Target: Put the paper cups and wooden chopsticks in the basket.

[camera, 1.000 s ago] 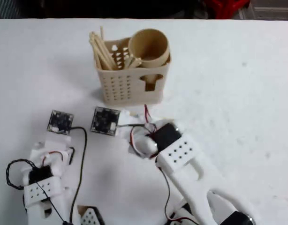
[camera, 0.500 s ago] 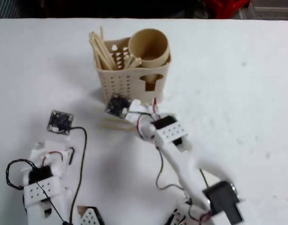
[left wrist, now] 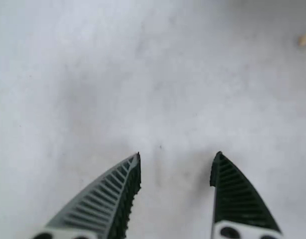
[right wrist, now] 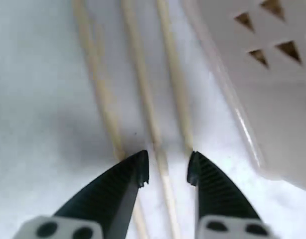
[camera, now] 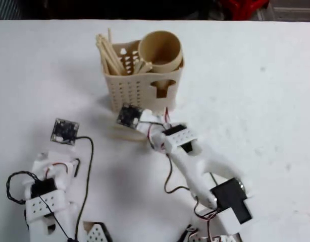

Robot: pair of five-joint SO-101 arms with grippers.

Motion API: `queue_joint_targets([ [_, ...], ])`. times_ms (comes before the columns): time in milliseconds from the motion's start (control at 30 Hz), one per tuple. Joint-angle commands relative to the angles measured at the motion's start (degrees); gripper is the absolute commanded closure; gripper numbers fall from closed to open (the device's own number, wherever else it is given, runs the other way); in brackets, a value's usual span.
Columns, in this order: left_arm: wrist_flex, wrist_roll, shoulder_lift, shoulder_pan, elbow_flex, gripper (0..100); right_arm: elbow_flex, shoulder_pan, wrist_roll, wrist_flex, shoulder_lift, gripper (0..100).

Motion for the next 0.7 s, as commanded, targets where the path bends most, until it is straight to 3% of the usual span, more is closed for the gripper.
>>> queue_joint_targets([
  [0, -1.05, -0.62, -0.75, 0.48, -0.53, 76, -3.96, -0.84, 5.98, 12.09, 0.57, 92.5],
  [200, -0.97, -0.62, -0.75, 0.48, -0.53, 76, -4.04, -5.41, 7.65, 22.55, 0.04, 94.1],
  [433, -0.97, -0.62, -0.75, 0.48, -0.53, 76, -5.01, -5.41, 4.84, 22.9, -0.57, 94.0],
  [667, -0.97, -0.62, -0.75, 0.48, -0.53, 76, -5.27, -6.02, 1.23, 24.04, -11.82, 93.9],
])
